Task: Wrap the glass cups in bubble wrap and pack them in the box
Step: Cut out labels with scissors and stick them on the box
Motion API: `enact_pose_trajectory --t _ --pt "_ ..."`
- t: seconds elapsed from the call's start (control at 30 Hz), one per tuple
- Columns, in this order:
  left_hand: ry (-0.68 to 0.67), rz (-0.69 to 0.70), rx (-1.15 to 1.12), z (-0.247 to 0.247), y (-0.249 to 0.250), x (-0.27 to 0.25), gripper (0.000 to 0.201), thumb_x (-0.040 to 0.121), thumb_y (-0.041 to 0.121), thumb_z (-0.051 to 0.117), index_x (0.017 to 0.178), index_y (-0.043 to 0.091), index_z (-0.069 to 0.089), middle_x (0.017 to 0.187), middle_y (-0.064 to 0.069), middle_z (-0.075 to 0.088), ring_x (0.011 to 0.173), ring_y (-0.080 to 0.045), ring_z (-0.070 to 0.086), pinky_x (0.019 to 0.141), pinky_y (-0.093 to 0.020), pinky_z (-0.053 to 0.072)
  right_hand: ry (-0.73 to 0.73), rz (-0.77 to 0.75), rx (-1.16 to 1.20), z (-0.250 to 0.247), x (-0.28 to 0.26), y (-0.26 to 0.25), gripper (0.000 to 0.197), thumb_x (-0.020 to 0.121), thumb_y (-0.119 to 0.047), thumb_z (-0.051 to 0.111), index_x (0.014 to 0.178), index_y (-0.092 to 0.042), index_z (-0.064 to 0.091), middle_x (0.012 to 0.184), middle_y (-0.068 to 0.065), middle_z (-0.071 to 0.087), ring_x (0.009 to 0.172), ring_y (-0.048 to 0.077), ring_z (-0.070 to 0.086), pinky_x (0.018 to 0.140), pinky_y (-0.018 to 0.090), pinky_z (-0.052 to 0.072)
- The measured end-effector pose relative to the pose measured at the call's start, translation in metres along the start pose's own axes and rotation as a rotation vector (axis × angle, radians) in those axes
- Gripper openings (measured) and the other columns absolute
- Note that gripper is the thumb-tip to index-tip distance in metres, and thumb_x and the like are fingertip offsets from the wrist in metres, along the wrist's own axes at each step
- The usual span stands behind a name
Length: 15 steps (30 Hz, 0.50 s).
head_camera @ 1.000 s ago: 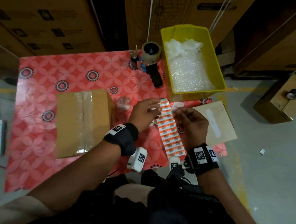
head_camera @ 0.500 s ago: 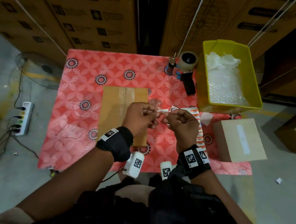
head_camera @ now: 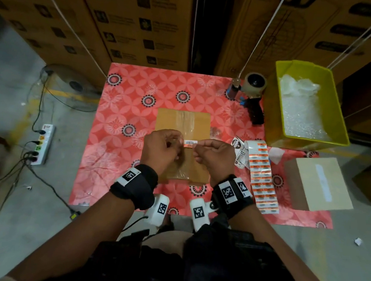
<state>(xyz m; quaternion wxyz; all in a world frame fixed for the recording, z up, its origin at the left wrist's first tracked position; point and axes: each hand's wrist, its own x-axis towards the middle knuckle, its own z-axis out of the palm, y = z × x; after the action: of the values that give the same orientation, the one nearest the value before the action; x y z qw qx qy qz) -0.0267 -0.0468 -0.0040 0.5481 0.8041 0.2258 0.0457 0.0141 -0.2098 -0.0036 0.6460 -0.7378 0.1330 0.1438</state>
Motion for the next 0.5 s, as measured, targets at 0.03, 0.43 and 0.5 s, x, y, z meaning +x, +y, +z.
enact_pose_trajectory --t 0.03,0.43,0.5 --pt "0.022 0.018 0.003 -0.004 -0.002 0.000 0.015 0.096 0.016 0.074 0.109 0.014 0.081 0.092 -0.004 0.080 0.075 -0.013 0.076 0.073 -0.035 0.065 0.003 0.011 -0.005 0.004 -0.002 0.000 0.003 0.082 -0.003 0.082 0.082 -0.005 0.079 0.069 0.013 0.076 0.060 0.020 0.072 0.058 0.028 0.057" --pt "-0.220 0.484 0.527 -0.015 -0.017 -0.016 0.029 0.100 0.016 0.067 0.128 0.009 0.071 0.153 -0.019 0.045 0.127 -0.032 0.052 0.112 -0.037 0.043 0.135 -0.004 -0.162 0.010 -0.003 0.004 0.006 0.080 -0.012 0.082 0.077 -0.010 0.077 0.061 0.005 0.074 0.055 0.022 0.074 0.064 0.041 0.066" --pt "-0.236 0.524 0.601 -0.012 -0.020 -0.020 0.040 0.101 0.023 0.066 0.138 0.007 0.065 0.156 -0.022 0.039 0.130 -0.037 0.047 0.111 -0.048 0.047 0.131 -0.013 -0.192 0.010 -0.004 0.003 0.005 0.080 -0.012 0.081 0.077 -0.011 0.077 0.061 0.005 0.074 0.055 0.021 0.074 0.064 0.042 0.067"
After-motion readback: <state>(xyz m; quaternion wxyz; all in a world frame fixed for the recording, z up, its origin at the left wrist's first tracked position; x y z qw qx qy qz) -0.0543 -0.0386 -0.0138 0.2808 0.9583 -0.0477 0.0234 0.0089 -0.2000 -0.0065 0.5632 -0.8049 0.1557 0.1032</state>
